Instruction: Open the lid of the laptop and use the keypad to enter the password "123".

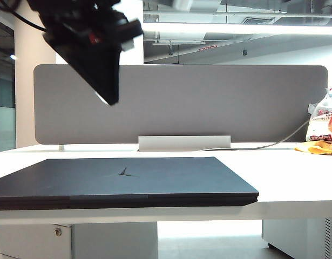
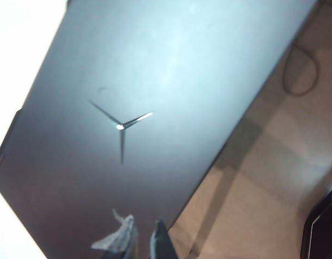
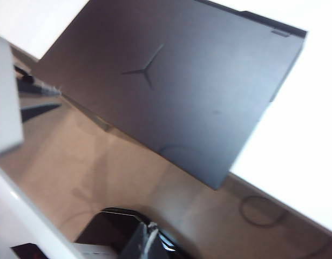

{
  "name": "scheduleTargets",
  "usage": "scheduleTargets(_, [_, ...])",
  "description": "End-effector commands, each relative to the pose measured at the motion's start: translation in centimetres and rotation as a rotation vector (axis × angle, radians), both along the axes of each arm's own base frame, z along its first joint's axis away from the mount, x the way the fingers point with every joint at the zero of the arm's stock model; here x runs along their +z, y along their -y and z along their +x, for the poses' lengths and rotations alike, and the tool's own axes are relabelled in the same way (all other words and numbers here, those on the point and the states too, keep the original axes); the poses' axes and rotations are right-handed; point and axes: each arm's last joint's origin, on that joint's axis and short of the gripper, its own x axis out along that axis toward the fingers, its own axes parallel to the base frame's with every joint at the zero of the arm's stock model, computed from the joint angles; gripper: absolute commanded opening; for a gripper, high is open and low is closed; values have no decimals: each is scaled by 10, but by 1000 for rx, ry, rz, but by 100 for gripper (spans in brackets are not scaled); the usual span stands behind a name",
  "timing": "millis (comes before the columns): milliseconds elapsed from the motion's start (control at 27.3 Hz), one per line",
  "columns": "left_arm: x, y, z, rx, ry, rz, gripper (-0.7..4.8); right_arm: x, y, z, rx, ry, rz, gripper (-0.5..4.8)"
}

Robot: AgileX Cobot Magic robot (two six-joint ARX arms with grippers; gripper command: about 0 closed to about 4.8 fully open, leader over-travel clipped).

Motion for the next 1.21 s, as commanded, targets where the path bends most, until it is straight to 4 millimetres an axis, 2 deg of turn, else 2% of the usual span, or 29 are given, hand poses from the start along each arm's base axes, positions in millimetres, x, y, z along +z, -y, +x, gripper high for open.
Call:
scheduleTargets(37, [12,-12,1,51,26,-51,47,-18,-9,6,16,-37,104,-5])
scheduleTargets(146, [28,-35,7,139,45,-131,47,-46,-16,12,12,-88,197,-5])
scheduleTargets(220, [39,-49,8,165,52,-194,47,-56,-19,14,-5,-99,261,-5])
scheduleTargets(439, [55,-69,-2,133,33,-292,47,-59,-29,16,-7,-106,331,-5])
scheduleTargets(659, [68,-96,-24,86,-40,-410,47,-72,-70,14,34,-148,350,-5])
scheduleTargets(841, [84,-135,-51,70,-21,-554,47,-89,-108,16,23,-187,411,-5])
scheduleTargets(988, [80,-144,-57,82,-48,-517,47,-103,-127,22,-22,-248,481,-5])
scheduleTargets(1207, [81,-150,-61,74,-38,-522,47,-122,-137,30,-140,-320,544,-5])
